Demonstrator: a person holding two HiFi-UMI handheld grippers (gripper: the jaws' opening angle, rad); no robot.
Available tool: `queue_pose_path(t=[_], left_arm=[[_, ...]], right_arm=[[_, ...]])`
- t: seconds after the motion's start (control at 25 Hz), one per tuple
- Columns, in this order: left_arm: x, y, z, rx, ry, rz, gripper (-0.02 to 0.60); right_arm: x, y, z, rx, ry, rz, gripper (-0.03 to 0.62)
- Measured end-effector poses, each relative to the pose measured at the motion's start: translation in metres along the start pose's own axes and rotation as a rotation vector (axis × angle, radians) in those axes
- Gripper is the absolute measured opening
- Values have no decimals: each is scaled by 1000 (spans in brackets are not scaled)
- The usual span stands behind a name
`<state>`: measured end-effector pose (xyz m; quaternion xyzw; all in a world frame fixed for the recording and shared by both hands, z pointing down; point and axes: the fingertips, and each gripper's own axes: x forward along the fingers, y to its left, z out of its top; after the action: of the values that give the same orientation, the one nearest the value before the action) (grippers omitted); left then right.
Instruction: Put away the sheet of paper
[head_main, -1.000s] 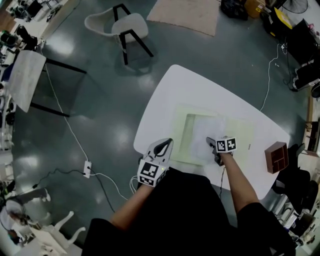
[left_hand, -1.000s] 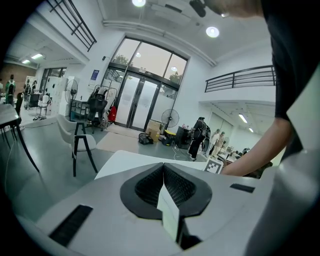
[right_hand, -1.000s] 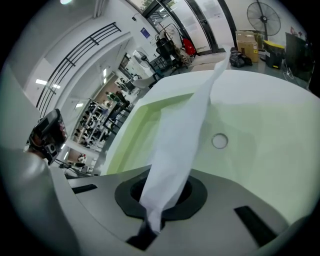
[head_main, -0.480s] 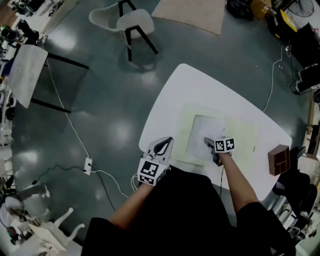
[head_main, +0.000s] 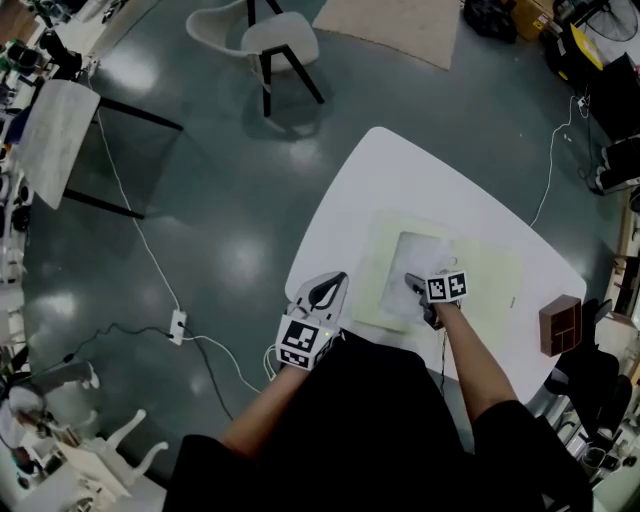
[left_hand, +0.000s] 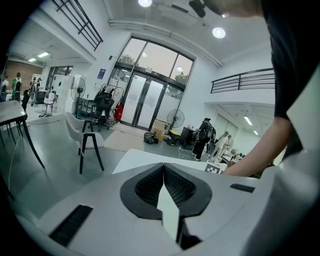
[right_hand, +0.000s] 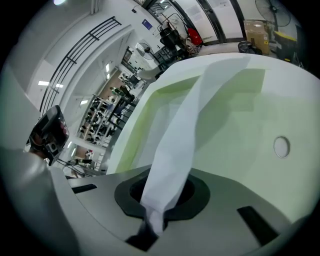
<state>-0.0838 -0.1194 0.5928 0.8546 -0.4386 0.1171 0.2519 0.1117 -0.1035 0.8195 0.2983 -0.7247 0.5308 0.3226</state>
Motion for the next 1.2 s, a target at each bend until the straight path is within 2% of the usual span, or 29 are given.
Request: queue_pose_path(t=[0.32,0.48,0.6,0.8,0.96,1.2], left_arm=[[2,6,2,0,3,-6,4],[2,10,4,0,-3,-1,4],[2,13,4,-1,-4,-3,4],[7,11,4,12,-2,-24,4],[14,5,8,13,-18,-48,4],[16,5,11,10,-27,-84,4]], right_arm=[[15,11,9,12,3,41,2],[16,6,9,39,-10,15,6],[14,1,10,90,-38,-20,89],[2,-5,10,145,-79,-43,141],[-18,-20,5,152,-102,-102,160],[-43,-49,-3,154,-98,-251,160]])
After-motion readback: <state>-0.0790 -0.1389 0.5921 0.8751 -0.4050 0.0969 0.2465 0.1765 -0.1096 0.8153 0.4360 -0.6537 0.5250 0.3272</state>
